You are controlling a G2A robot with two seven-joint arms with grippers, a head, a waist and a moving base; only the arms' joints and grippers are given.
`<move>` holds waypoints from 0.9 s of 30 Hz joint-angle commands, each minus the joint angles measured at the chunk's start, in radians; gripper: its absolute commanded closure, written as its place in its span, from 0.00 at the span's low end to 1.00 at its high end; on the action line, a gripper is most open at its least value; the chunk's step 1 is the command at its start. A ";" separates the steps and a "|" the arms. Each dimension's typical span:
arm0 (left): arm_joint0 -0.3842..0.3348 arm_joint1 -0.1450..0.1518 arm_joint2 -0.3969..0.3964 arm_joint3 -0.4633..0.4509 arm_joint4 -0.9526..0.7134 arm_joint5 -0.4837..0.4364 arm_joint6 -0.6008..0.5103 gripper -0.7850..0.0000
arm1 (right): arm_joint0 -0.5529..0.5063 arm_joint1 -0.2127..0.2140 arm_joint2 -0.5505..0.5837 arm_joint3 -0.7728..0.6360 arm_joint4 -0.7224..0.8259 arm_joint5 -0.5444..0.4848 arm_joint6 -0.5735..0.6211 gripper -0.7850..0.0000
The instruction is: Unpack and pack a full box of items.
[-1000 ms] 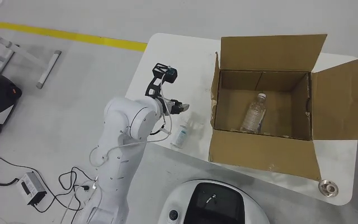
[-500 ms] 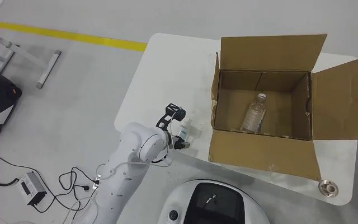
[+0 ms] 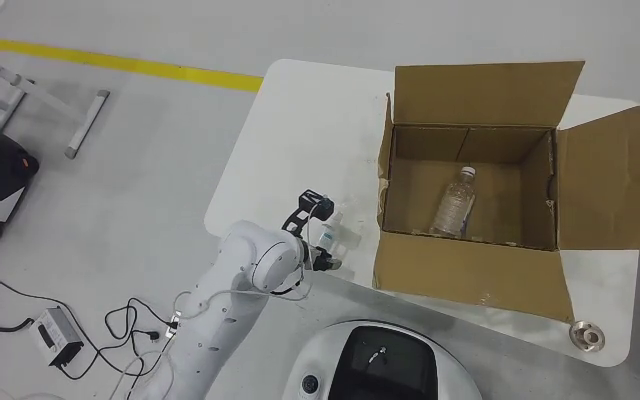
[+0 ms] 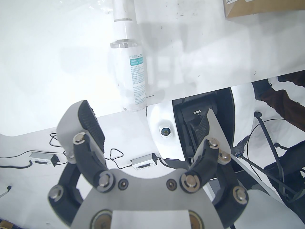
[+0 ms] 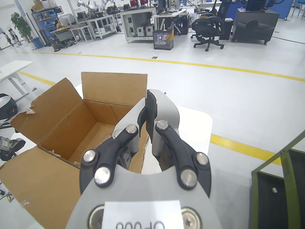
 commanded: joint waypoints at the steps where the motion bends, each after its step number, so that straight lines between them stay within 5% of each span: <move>1: -0.003 -0.001 0.006 0.018 0.014 0.016 0.047 0.00 | 0.000 0.000 0.000 0.000 0.000 0.000 0.000 1.00; 16: -0.037 -0.004 0.079 0.101 0.093 0.055 0.058 0.00 | 0.000 0.000 0.000 0.000 0.000 0.000 0.000 1.00; 19: -0.041 -0.005 0.087 0.108 0.092 0.056 0.055 0.10 | 0.000 0.000 0.000 0.000 0.000 0.000 0.000 1.00; 27: -0.054 -0.007 0.104 0.149 0.103 0.055 0.061 0.11 | 0.000 0.000 0.000 0.000 0.000 0.000 0.000 1.00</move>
